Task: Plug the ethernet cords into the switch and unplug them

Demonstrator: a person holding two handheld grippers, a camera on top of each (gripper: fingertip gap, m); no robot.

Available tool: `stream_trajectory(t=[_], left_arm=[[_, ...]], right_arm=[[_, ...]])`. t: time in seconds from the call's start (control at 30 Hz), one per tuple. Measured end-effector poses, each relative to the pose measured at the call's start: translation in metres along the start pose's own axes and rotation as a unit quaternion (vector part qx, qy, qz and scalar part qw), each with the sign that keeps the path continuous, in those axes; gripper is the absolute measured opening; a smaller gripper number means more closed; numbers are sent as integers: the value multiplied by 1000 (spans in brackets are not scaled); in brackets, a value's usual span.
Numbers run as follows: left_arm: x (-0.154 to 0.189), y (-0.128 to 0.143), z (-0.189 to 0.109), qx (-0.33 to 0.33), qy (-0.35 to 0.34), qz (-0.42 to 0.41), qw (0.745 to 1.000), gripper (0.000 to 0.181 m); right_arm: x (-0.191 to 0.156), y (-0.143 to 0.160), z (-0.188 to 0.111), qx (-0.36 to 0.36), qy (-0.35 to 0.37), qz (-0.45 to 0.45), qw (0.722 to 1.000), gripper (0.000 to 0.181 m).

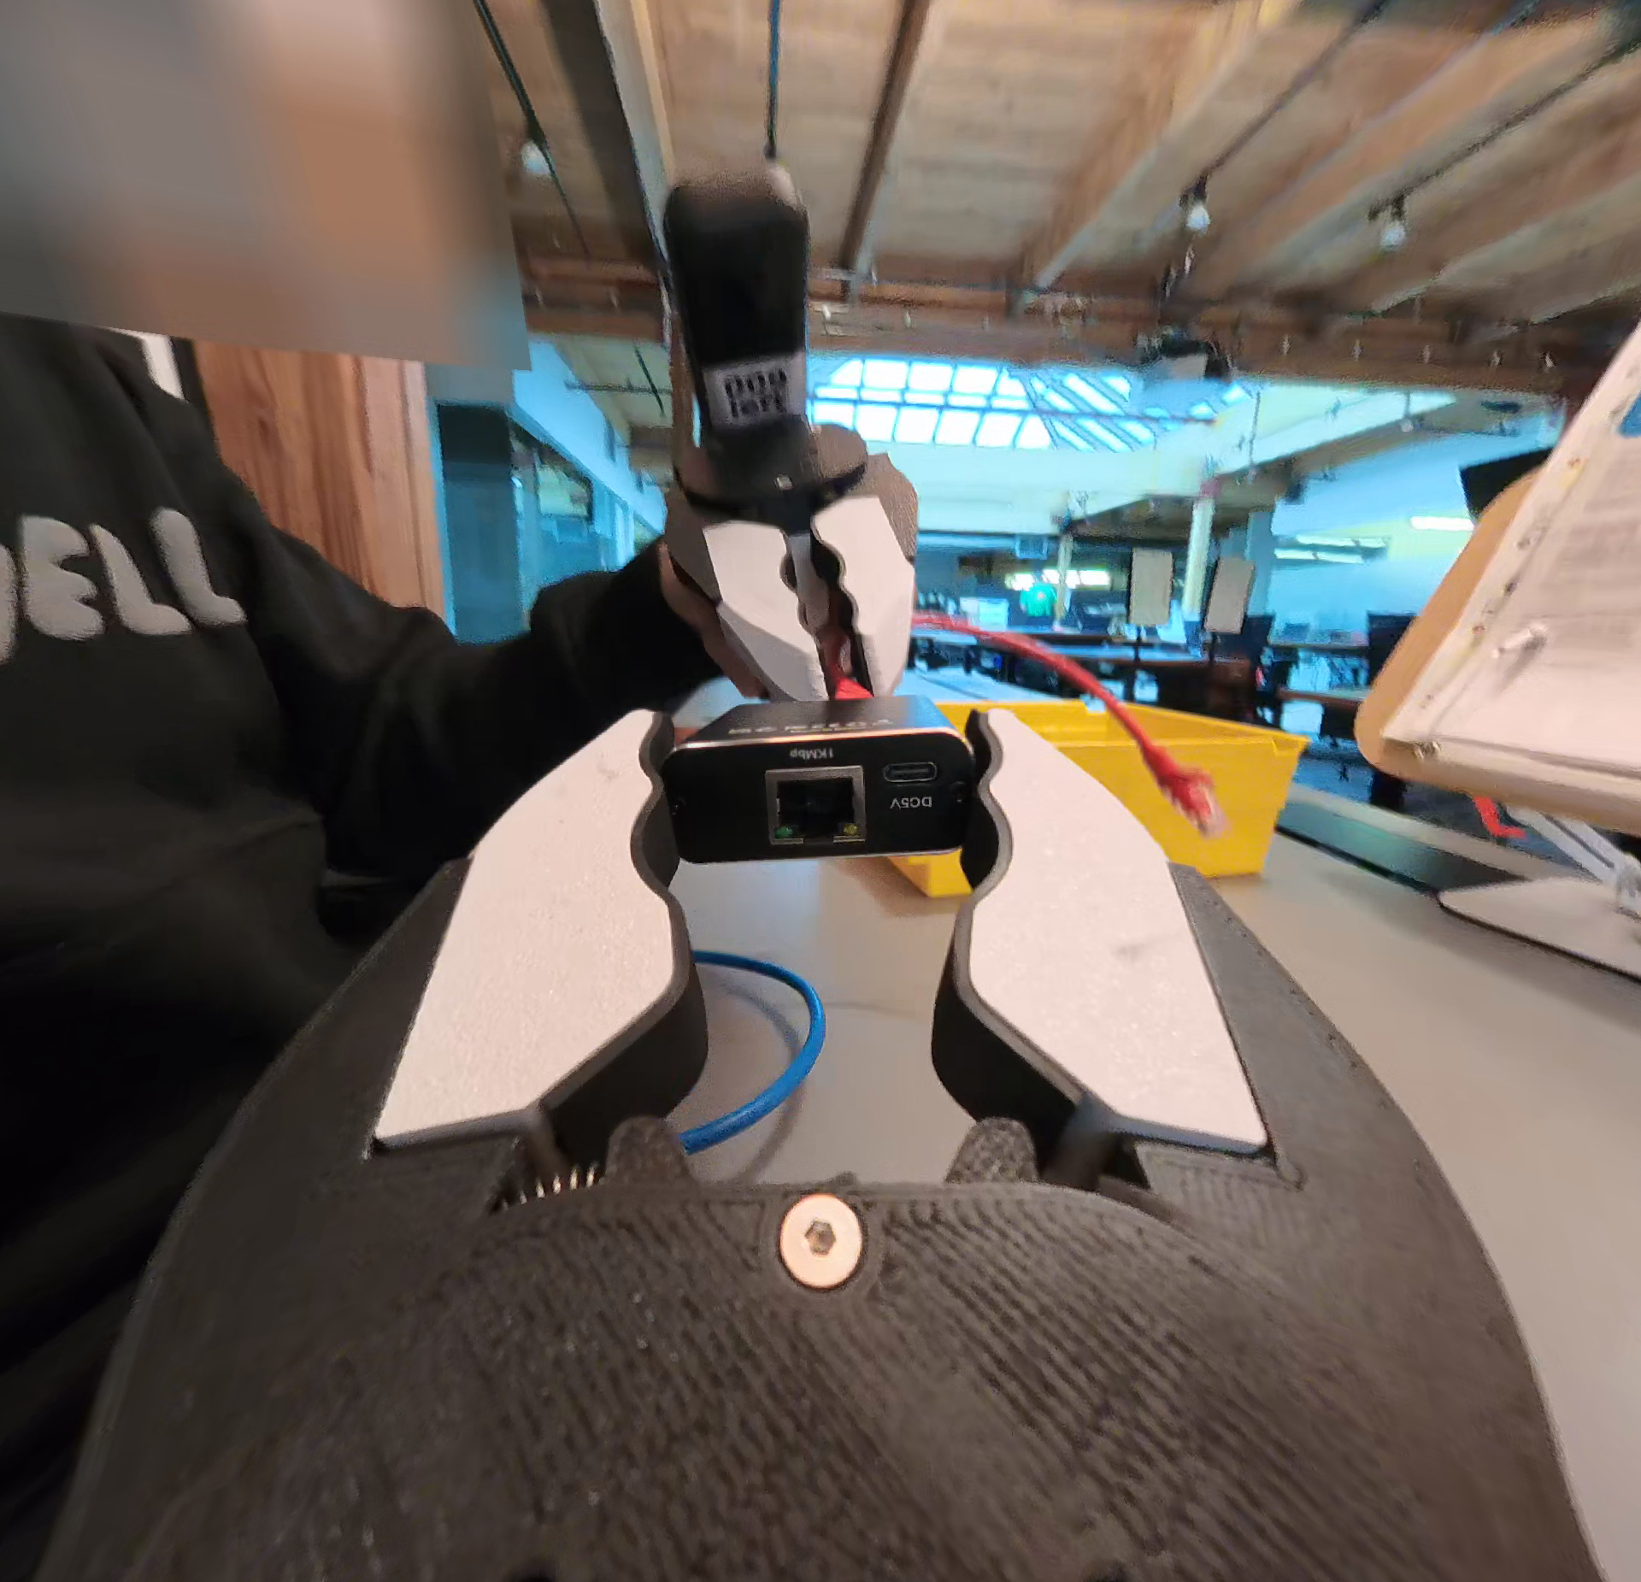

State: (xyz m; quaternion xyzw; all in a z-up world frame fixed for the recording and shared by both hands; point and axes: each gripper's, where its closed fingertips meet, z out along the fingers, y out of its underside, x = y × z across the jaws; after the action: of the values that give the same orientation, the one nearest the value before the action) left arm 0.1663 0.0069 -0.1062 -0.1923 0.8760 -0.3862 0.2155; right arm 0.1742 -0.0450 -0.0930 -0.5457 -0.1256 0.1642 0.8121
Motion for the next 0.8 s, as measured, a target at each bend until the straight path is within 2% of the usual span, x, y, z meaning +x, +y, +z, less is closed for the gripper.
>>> stream_trajectory(t=[0.03,0.1,0.3,0.53,0.67,0.8], left_arm=[[-1,1,1,-4,-3,1,1000,9],[-2,1,2,-6,-10,3,1000,9],[-1,-14,0,58,-12,-30,998,9],[2,-32,-7,195,52,-98,975,9],[5,-37,-8,233,56,-74,968,9],[6,-38,-9,224,16,12,974,9]], right_arm=[[0,0,0,1,0,1,1000,63],[1,0,-1,0,3,0,1000,63],[1,-7,-2,26,4,6,1000,64],[-4,-25,-3,90,-12,10,996,63],[-6,-32,-4,117,-23,12,993,63],[-7,-36,-4,132,-31,20,991,63]])
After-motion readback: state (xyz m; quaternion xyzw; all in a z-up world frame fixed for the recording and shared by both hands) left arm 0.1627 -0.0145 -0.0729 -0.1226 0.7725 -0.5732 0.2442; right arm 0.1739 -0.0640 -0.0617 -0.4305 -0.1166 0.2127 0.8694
